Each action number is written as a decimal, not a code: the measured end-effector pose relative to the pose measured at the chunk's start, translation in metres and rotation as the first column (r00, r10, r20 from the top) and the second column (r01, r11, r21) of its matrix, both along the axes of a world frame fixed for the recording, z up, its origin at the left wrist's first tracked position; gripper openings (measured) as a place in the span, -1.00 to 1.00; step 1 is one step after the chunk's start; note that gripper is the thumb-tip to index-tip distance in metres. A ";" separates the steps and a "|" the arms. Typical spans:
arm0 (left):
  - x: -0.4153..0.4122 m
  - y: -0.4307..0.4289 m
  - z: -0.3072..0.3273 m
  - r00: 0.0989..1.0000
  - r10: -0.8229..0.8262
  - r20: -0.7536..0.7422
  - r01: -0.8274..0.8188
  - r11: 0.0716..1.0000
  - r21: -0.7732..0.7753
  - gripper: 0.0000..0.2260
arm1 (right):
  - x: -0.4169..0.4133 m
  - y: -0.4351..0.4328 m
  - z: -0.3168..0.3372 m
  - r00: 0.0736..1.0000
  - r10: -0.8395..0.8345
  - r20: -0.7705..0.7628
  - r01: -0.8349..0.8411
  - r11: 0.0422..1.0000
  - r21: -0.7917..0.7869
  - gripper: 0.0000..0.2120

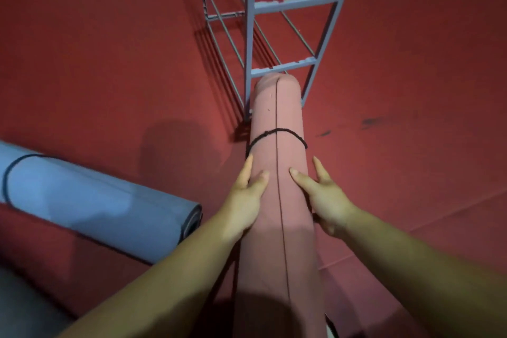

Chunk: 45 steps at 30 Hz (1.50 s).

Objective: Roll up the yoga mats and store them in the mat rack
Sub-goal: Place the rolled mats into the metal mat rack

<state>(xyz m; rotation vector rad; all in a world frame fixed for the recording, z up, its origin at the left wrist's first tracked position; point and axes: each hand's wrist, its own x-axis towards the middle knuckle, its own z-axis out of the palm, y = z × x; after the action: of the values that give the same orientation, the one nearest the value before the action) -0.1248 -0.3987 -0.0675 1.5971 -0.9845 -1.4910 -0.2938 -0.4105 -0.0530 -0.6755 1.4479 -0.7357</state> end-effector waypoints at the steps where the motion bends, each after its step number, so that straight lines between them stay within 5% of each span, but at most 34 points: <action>1: -0.001 -0.006 -0.006 1.000 -0.001 -0.006 0.001 1.000 -0.001 -0.45 | 0.000 -0.007 -0.006 1.000 0.004 -0.015 -0.004 1.000 0.006 -0.05; 26: -0.050 -0.099 -0.041 0.997 0.039 -0.059 -0.045 0.993 -0.108 -0.27 | -0.044 -0.120 -0.039 0.991 -0.126 0.040 0.128 0.991 -0.043 -0.11; 31: -0.050 -0.126 -0.038 0.994 0.095 -0.046 -0.098 0.993 -0.073 -0.38 | -0.038 -0.143 -0.036 0.994 -0.107 0.036 0.108 0.993 -0.037 -0.16; 35: -0.040 -0.147 -0.040 0.989 0.141 -0.041 -0.141 0.990 0.015 -0.17 | -0.031 -0.168 -0.040 0.995 -0.091 0.031 0.092 0.995 -0.036 -0.14; 40: -0.024 -0.138 -0.053 0.963 0.096 -0.251 -0.069 0.991 0.112 -0.16 | -0.018 -0.181 -0.044 0.999 -0.012 -0.040 0.011 1.000 -0.015 -0.11; 45: -0.017 -0.123 -0.062 0.970 0.099 -0.223 -0.074 0.990 0.116 -0.06 | -0.008 -0.177 -0.053 0.999 0.040 -0.036 -0.041 0.999 -0.014 -0.05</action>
<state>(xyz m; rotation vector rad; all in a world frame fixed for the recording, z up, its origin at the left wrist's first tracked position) -0.1418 -0.5218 -0.1294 1.4817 -0.7077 -1.6473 -0.3020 -0.5877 -0.1056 -0.7304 1.4585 -0.7063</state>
